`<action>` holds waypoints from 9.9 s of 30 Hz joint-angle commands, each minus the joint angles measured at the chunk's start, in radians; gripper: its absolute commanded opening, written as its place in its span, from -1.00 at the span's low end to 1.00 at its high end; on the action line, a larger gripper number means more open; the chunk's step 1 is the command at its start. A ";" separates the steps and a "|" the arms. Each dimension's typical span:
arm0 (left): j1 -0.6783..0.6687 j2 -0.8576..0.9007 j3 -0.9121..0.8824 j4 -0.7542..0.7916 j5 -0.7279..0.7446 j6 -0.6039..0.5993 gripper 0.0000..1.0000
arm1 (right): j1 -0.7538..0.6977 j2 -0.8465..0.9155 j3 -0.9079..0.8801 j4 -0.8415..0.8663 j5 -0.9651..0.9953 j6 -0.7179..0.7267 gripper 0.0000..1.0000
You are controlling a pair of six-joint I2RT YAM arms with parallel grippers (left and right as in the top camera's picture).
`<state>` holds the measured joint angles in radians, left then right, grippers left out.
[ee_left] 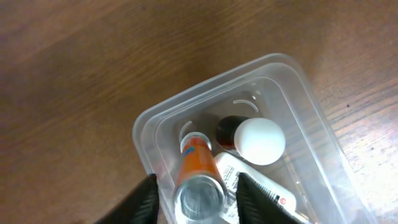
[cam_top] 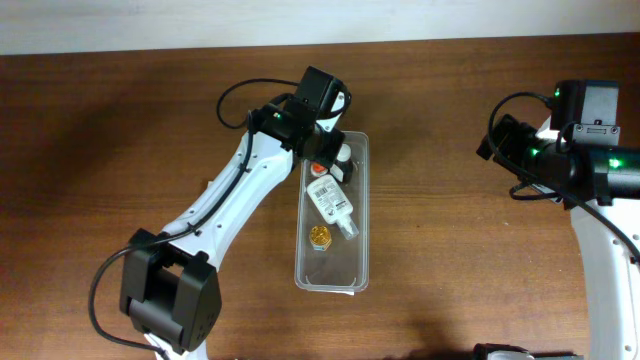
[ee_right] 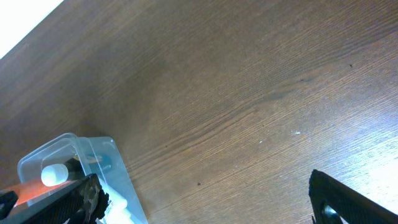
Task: Pack container
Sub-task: 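Carry the tube over the container's top end and lower it, then open left gripper to release tube and pull back left, then lower left gripper onto the white Panadol box and grasp it, then carry the Panadol box into the container's right side and lower it, then release the box and retract left gripper to the left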
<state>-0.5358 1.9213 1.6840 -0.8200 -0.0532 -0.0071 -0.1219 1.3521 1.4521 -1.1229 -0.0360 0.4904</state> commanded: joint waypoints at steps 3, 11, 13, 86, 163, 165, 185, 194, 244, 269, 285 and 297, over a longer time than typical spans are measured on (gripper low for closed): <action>0.000 -0.021 0.037 -0.017 -0.034 0.008 0.10 | -0.003 0.003 0.006 0.000 -0.005 -0.003 0.97; 0.003 -0.127 0.171 -0.204 -0.083 0.008 0.33 | -0.003 0.003 0.006 0.000 -0.005 -0.003 0.97; 0.007 -0.163 0.176 -0.265 -0.163 0.007 0.40 | -0.003 0.003 0.006 0.000 -0.005 -0.003 0.97; 0.277 -0.104 0.154 -0.597 0.146 -0.076 -0.51 | -0.003 0.003 0.006 0.000 -0.005 -0.003 0.97; -0.225 0.068 -0.096 -0.165 0.109 -0.394 -0.40 | -0.003 0.003 0.006 0.000 -0.005 -0.003 0.97; -0.225 0.044 -0.093 -0.165 0.109 -0.389 -0.39 | -0.003 0.003 0.006 0.000 -0.006 -0.003 0.97; 0.001 -0.497 -0.034 -0.439 -0.163 -0.388 0.66 | -0.003 0.003 0.006 0.000 -0.006 -0.003 0.96; 0.303 -0.645 -0.034 -0.596 -0.214 -0.239 0.90 | -0.003 0.003 0.006 0.000 -0.005 -0.003 0.96; 0.421 -0.653 -0.035 -0.681 -0.224 -0.230 0.99 | -0.003 0.003 0.006 0.000 -0.005 -0.003 0.97; 0.421 -0.653 -0.035 -0.681 -0.224 -0.230 0.99 | -0.003 0.003 0.006 0.000 -0.005 -0.003 0.97; 0.421 -0.653 -0.035 -0.681 -0.224 -0.230 0.99 | -0.003 0.003 0.006 0.000 -0.006 -0.003 0.97; 0.421 -0.653 -0.035 -0.681 -0.224 -0.230 0.99 | -0.003 0.003 0.006 0.000 -0.006 -0.003 0.97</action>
<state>-0.1207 1.2739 1.6329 -1.5002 -0.2634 -0.2523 -0.1219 1.3521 1.4521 -1.1229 -0.0360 0.4900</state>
